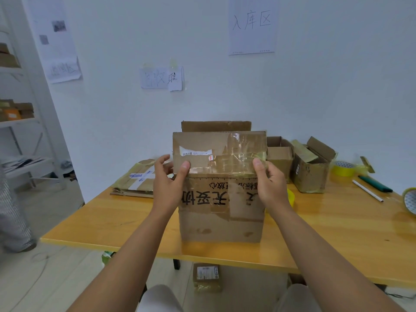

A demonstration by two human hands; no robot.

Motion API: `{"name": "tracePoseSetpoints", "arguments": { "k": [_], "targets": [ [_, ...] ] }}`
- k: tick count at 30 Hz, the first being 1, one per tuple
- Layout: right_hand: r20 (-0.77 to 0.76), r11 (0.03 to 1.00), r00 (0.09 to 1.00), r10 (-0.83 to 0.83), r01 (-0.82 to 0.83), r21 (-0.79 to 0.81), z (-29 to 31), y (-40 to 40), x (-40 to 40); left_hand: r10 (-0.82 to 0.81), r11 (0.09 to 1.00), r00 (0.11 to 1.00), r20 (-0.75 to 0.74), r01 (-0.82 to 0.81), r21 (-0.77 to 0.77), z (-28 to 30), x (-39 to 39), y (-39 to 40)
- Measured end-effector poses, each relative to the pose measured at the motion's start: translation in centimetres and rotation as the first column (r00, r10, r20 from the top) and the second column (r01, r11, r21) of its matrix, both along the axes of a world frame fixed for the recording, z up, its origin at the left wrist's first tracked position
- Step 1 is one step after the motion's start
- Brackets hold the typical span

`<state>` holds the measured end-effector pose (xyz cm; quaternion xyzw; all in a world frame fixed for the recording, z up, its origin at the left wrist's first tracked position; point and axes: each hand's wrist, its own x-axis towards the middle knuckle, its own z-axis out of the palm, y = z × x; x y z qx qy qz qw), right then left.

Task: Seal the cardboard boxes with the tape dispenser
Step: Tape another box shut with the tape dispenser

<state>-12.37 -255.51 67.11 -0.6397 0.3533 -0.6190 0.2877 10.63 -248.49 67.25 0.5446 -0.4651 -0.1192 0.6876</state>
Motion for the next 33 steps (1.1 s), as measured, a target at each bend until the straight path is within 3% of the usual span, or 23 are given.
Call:
{"name": "tracePoseSetpoints", "arguments": {
  "k": [6,10,15,20,25,33],
  "targets": [
    [0.048,0.997,0.998,-0.042,0.038,0.070,-0.5,-0.3,0.4,0.036,0.999,0.998,0.056,-0.034,-0.042,0.2,0.1,0.0],
    [-0.100,0.994,0.990,-0.096,0.091,-0.055,0.1,-0.6,0.2,0.033,0.999,0.980,0.198,-0.030,-0.019,0.0,0.5,-0.7],
    [-0.188,0.998,0.980,-0.066,0.065,-0.011,0.0,-1.3,0.0,0.047,0.998,0.960,0.275,-0.055,0.020,0.1,0.5,-1.1],
    [-0.245,0.998,0.969,0.034,-0.019,0.066,1.7,-2.0,-1.4,-0.039,0.995,0.989,0.146,0.025,0.096,0.7,0.6,-1.9],
    [-0.169,0.958,0.953,0.251,-0.220,0.182,2.8,-2.7,-2.8,-0.094,0.975,0.993,0.068,0.078,0.207,2.1,2.0,-2.3],
    [-0.037,0.882,0.905,0.424,-0.404,0.245,0.4,-2.9,-1.1,-0.167,0.967,0.985,-0.031,0.170,0.189,2.6,3.8,-2.6]
  ]
}}
